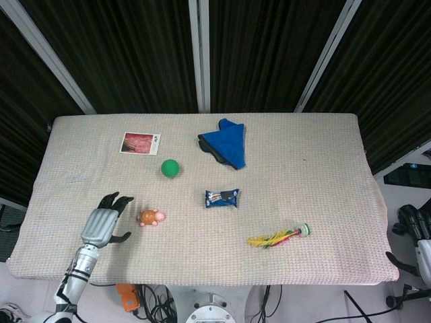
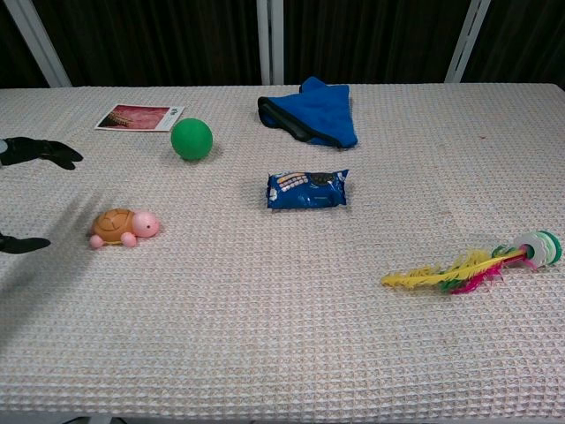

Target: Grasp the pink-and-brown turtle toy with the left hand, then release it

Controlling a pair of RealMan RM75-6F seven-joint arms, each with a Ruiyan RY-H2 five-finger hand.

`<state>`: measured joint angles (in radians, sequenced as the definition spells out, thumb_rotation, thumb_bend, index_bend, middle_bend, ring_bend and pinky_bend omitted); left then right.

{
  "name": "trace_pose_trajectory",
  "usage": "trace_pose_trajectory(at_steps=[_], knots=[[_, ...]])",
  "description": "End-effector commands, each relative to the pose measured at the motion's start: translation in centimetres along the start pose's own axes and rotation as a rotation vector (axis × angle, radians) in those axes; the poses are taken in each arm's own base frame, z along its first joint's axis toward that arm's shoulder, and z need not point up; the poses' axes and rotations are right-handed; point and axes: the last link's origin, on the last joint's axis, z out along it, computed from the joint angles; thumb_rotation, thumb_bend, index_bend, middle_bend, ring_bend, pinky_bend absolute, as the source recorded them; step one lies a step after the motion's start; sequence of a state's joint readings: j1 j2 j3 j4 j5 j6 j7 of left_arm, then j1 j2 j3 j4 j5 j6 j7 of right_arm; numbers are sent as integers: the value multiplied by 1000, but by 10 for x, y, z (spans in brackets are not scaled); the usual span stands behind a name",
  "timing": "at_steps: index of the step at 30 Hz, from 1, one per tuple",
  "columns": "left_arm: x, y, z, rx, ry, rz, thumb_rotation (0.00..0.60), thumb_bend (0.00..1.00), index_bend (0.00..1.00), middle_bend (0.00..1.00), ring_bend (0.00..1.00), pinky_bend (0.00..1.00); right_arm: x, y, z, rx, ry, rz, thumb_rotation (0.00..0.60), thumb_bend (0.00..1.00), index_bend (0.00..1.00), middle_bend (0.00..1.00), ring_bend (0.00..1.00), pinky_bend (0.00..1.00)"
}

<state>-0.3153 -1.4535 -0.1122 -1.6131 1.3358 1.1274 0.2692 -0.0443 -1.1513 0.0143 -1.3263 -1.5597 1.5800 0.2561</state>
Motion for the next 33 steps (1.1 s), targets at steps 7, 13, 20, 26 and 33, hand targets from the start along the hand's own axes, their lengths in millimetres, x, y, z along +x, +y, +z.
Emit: trace_pose_trajectory(at_steps=[7,13,20,26,33], knots=[[-11,3,16,1,-25,5,600,234,211,219,0,89,1,5,2,-17,-8,-2,600,204,0,0,0,0],[-18,11,23,-18,-48,-17,600,226,217,239,0,88,1,5,3,-21,-13,-4,600,226,0,0,0,0],[-22,19,31,-34,-53,-31,600,219,244,277,0,89,1,8,3,-28,-17,-2,600,226,0,0,0,0],[-27,21,37,-29,-57,-37,600,222,292,331,0,108,0,10,4,-36,-20,-4,600,226,0,0,0,0],[-32,21,42,-18,-48,-41,600,257,403,437,55,130,-1,12,5,-43,-29,-4,600,226,0,0,0,0]])
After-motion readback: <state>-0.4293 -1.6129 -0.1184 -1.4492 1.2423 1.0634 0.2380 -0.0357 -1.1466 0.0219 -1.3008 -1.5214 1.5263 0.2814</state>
